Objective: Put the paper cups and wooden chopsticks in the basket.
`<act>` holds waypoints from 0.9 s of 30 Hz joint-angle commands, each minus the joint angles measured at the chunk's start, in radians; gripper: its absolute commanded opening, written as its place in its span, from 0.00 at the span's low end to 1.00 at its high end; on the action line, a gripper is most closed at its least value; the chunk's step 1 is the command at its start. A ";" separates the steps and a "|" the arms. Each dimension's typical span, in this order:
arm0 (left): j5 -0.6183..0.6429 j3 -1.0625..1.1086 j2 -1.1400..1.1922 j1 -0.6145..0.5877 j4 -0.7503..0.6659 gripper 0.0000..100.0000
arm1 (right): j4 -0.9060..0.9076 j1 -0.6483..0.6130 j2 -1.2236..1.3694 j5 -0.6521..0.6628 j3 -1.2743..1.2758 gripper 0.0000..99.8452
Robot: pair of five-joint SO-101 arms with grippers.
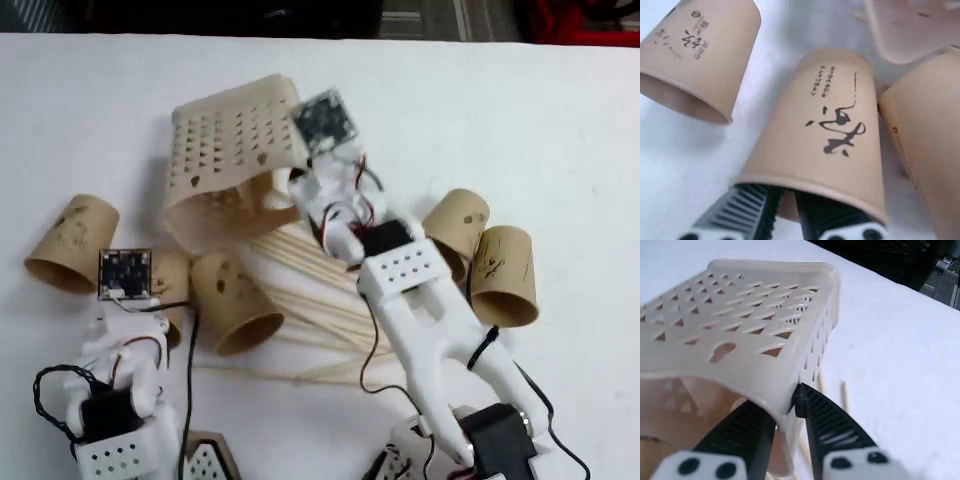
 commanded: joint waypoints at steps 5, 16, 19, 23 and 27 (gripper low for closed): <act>0.005 -0.009 -0.008 -0.005 -0.018 0.02 | 0.189 0.018 -0.067 -0.023 -0.304 0.02; 0.005 -0.009 -0.008 -0.005 -0.017 0.02 | 0.326 0.091 -0.067 -0.025 -0.417 0.02; 0.005 -0.009 -0.008 -0.005 -0.017 0.02 | 0.378 0.091 -0.047 -0.025 -0.430 0.02; 0.005 -0.009 -0.008 -0.005 -0.017 0.02 | 0.516 0.091 0.067 -0.025 -0.551 0.02; 0.005 -0.009 -0.008 -0.005 -0.017 0.02 | 0.705 0.091 0.259 -0.080 -0.778 0.02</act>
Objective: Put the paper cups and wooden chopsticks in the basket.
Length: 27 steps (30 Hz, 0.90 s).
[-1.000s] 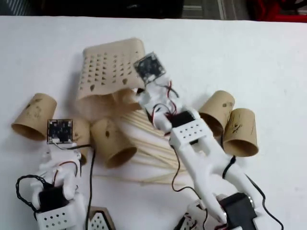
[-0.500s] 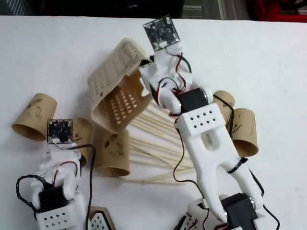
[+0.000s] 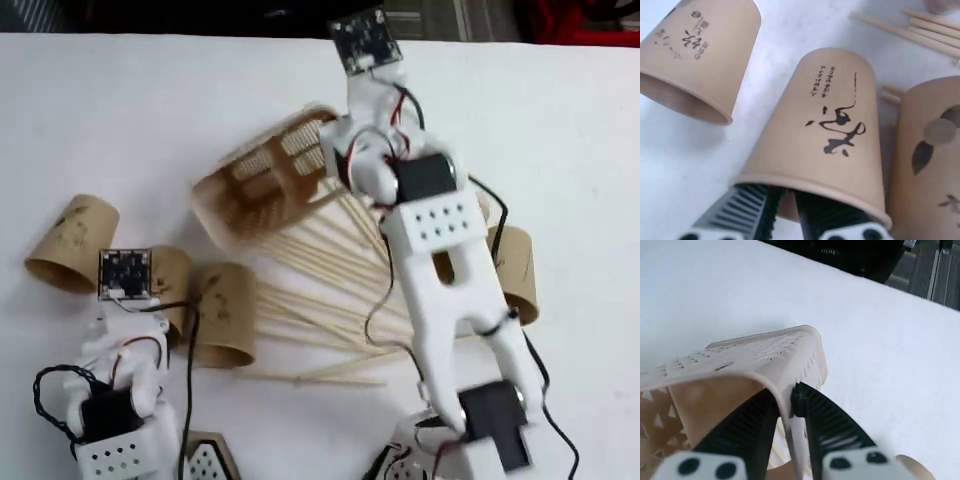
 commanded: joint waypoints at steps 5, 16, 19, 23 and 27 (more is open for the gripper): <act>0.005 -0.009 -0.008 -0.005 -0.015 0.02 | 0.315 0.004 0.355 -0.060 -0.539 0.02; 0.005 -0.009 -0.008 -0.005 -0.015 0.02 | 0.595 -0.005 0.796 -0.052 -1.218 0.17; 0.005 -0.009 -0.008 -0.005 -0.017 0.02 | 0.615 -0.005 0.832 -0.051 -1.353 0.17; 0.005 -0.009 -0.008 -0.005 -0.017 0.02 | 0.616 -0.013 0.835 -0.051 -1.430 0.17; 0.005 -0.009 -0.008 -0.005 -0.017 0.02 | 0.618 -0.030 0.835 -0.051 -1.435 0.17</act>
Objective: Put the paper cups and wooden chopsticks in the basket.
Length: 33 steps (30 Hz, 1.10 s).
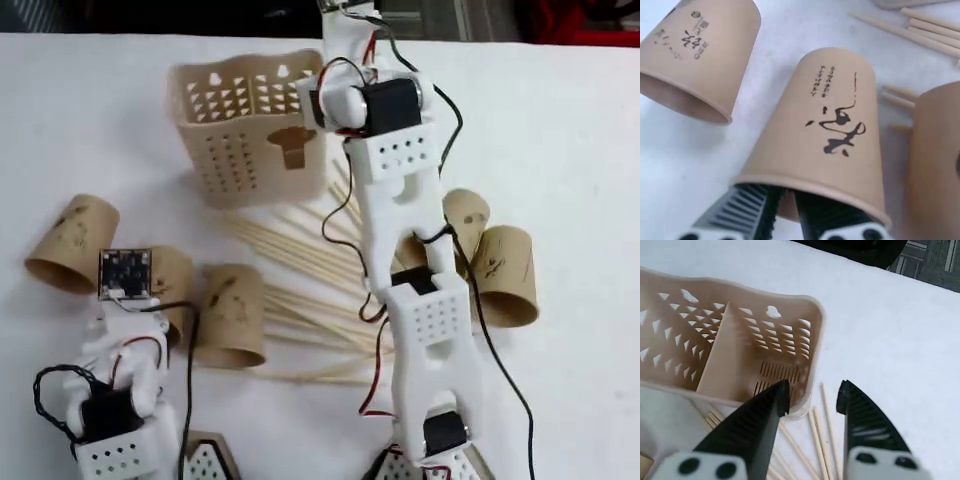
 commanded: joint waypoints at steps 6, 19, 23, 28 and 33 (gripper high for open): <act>0.005 -0.009 -0.008 -0.005 -0.017 0.02 | 0.044 -0.022 -0.064 0.000 -0.032 0.17; 0.005 -0.009 -0.008 -0.005 -0.017 0.02 | 0.045 0.082 -0.601 0.278 0.666 0.17; 0.005 -0.009 -0.008 -0.005 -0.018 0.02 | 0.042 0.108 -0.819 0.443 0.973 0.17; 0.005 -0.009 -0.008 -0.005 -0.018 0.02 | 0.039 0.188 -1.001 0.654 1.290 0.17; 0.005 -0.009 -0.008 -0.005 -0.018 0.02 | -0.019 0.266 -1.090 0.816 1.521 0.17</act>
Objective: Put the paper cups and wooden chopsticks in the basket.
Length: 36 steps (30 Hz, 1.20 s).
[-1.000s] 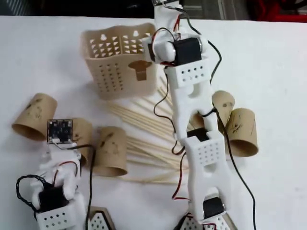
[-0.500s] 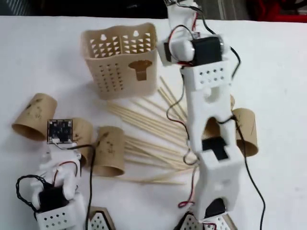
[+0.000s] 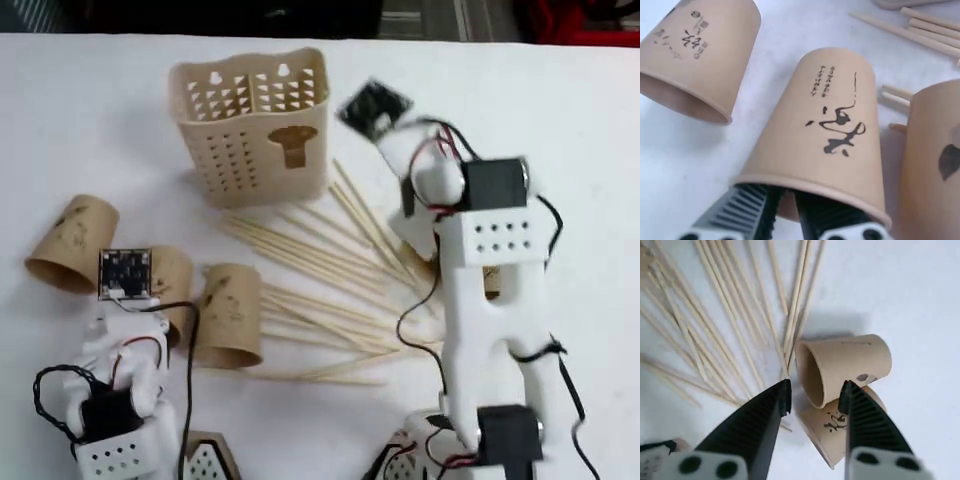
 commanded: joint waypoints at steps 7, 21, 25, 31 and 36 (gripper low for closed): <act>0.005 -0.009 -0.008 -0.005 -0.018 0.02 | -0.255 0.127 -0.128 0.164 0.379 0.24; 0.005 -0.008 -0.008 -0.005 -0.018 0.02 | -0.892 0.226 -0.127 0.219 0.783 0.11; 0.005 -0.008 -0.008 -0.005 -0.017 0.02 | -0.924 0.226 -0.133 0.218 0.795 0.03; 0.005 -0.008 -0.008 -0.005 -0.014 0.02 | -0.923 0.252 -0.177 0.213 0.746 0.02; 0.005 -0.008 -0.008 -0.005 -0.014 0.02 | -0.857 0.274 -0.239 0.212 0.664 0.02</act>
